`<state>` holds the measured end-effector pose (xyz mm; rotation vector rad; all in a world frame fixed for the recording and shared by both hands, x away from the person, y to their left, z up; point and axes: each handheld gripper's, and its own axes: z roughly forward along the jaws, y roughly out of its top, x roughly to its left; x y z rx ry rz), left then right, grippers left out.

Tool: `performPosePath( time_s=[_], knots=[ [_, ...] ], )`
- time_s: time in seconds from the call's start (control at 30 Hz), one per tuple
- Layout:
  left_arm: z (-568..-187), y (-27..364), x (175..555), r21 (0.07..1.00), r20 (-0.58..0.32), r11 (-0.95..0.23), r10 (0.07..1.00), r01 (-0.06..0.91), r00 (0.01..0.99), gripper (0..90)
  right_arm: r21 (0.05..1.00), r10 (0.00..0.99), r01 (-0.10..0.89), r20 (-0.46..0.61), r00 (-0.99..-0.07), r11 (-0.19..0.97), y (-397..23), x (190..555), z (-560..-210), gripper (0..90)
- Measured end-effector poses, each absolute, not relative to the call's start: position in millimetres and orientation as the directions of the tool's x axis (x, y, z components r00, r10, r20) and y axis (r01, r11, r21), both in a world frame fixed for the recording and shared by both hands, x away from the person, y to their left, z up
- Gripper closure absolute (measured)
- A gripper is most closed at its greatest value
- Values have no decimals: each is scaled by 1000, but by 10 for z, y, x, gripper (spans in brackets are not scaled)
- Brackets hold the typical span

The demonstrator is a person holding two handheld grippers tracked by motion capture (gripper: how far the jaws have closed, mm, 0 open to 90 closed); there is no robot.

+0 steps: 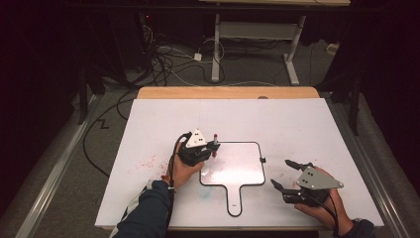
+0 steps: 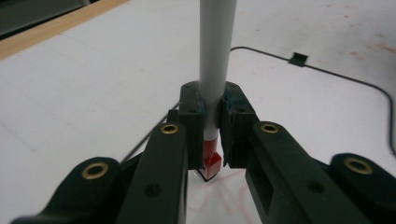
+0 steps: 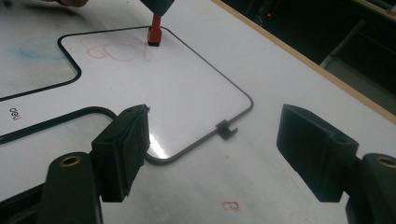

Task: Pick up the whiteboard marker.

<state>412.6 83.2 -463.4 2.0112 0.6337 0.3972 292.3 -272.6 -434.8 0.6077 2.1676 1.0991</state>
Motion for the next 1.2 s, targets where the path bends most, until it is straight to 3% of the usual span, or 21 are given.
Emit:
performPosePath(
  time_s=[0.2, 0.4, 0.93, 1.2],
  knots=[
    [-4672, 1004, 4304, 885, -20, -340, 656, 319, 754, 789, 825, 639, 120, -326, -697, 552, -2722, 2936, -4359, 264],
    [-4674, 959, 4237, 885, -61, -325, 630, 335, 774, 789, 822, 633, 116, -331, -700, 558, -2710, 2932, -4365, 265],
    [-4639, 644, 3861, 873, 5, -420, 512, 246, 859, 788, 818, 620, 107, -335, -710, 565, -2669, 2965, -4365, 265],
    [-4667, 959, 4004, 878, 19, -394, 596, 271, 803, 788, 812, 611, 90, -356, -707, 577, -2671, 2957, -4362, 265]
  ],
)
